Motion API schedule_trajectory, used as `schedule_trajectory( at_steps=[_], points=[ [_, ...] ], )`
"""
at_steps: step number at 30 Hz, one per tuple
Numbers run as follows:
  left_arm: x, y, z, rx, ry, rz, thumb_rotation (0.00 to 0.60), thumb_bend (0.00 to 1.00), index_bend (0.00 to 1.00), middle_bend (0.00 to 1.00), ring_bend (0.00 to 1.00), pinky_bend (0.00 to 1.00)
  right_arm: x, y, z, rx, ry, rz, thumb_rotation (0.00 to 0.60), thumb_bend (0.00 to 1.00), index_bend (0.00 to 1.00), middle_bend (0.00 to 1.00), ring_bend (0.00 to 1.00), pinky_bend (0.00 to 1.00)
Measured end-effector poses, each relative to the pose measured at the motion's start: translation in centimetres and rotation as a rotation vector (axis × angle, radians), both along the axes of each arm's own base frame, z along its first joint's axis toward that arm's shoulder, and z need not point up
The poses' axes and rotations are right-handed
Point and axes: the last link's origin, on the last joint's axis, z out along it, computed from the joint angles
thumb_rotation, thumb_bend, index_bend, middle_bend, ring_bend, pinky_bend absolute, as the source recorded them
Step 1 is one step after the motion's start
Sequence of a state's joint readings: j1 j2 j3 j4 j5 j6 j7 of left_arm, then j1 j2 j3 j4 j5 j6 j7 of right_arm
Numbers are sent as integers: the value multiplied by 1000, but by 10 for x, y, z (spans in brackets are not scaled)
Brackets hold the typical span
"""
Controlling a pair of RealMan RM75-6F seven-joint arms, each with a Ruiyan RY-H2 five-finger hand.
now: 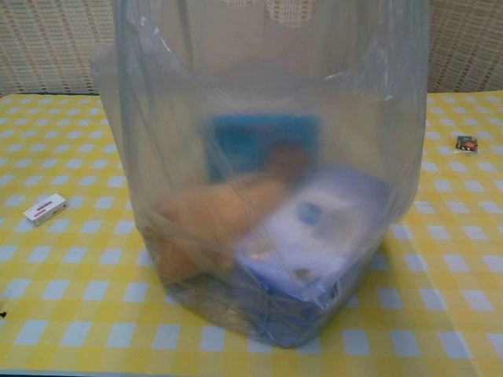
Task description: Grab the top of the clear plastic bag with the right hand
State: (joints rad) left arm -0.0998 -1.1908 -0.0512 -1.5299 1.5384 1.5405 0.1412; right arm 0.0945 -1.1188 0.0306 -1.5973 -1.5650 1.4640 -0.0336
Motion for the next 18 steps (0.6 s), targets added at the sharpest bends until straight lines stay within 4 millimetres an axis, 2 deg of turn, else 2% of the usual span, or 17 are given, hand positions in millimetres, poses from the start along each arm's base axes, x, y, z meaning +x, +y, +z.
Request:
schedule_trajectory(
  at_steps=[5, 10, 14, 18],
  points=[
    [0, 0, 0, -1, -2, -2, 600, 309, 4, 0, 0, 0, 0, -1, -3, 12, 10, 5, 600, 323, 0, 0, 0, 0],
    [0, 0, 0, -5, -7, 4, 600, 309, 1, 0, 0, 0, 8, -1, -7, 62, -63, 61, 600, 324, 0, 0, 0, 0],
    [0, 1, -1, -15, -10, 6, 600, 309, 1, 0, 0, 0, 18, -1, -9, 119, -210, 145, 600, 323, 0, 0, 0, 0],
    [0, 1, -2, -23, -13, 9, 600, 309, 0, 0, 0, 0, 33, -2, -8, 188, -434, 265, 600, 324, 0, 0, 0, 0]
  ],
)
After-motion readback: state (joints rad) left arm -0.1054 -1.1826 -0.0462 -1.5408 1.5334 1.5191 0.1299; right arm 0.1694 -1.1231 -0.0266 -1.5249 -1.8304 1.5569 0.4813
